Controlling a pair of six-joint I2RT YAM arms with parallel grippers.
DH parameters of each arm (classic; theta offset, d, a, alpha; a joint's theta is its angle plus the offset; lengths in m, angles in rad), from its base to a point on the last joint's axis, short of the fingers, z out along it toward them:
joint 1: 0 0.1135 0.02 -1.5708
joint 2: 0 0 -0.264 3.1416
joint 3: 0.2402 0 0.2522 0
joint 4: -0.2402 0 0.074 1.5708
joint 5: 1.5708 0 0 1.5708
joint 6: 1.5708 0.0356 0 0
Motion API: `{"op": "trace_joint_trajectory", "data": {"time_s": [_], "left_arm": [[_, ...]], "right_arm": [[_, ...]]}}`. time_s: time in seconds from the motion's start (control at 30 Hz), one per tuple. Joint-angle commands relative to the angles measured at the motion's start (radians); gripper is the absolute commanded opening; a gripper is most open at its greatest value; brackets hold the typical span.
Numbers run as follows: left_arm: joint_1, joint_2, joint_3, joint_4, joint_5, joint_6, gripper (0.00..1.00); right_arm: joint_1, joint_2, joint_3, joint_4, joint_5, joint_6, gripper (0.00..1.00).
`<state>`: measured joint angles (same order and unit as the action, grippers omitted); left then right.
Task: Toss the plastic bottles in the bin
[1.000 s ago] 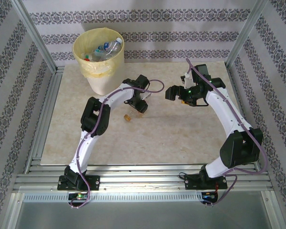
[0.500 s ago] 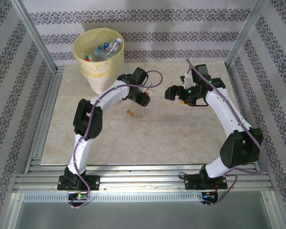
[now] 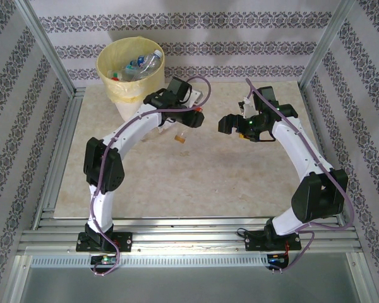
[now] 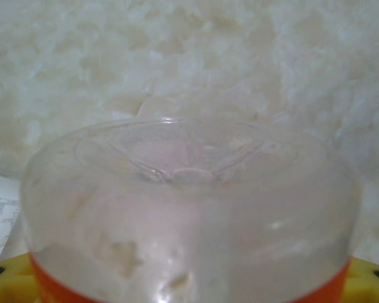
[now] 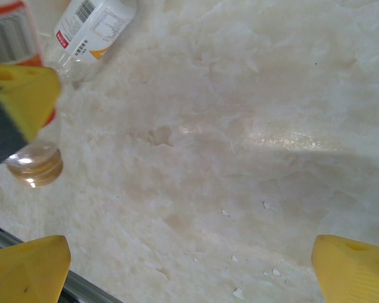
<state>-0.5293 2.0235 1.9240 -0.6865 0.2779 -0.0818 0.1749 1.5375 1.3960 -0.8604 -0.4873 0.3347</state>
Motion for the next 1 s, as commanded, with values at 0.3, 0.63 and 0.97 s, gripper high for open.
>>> {"op": "trace_joint_trajectory", "data": {"time_s": [0.3, 0.63, 0.97], "left_arm": [[0.013, -0.177, -0.042, 0.160, 0.067, -0.089, 0.17], [0.054, -0.307, -0.099, 0.245, -0.021, -0.142, 0.16], [0.139, -0.434, -0.157, 0.348, -0.051, -0.181, 0.16]], "right_arm": [[0.024, -0.029, -0.012, 0.019, -0.021, -0.013, 0.98], [0.038, -0.020, -0.008, 0.018, -0.032, -0.020, 0.98], [0.044, -0.012, -0.003, 0.020, -0.038, -0.027, 0.98]]}}
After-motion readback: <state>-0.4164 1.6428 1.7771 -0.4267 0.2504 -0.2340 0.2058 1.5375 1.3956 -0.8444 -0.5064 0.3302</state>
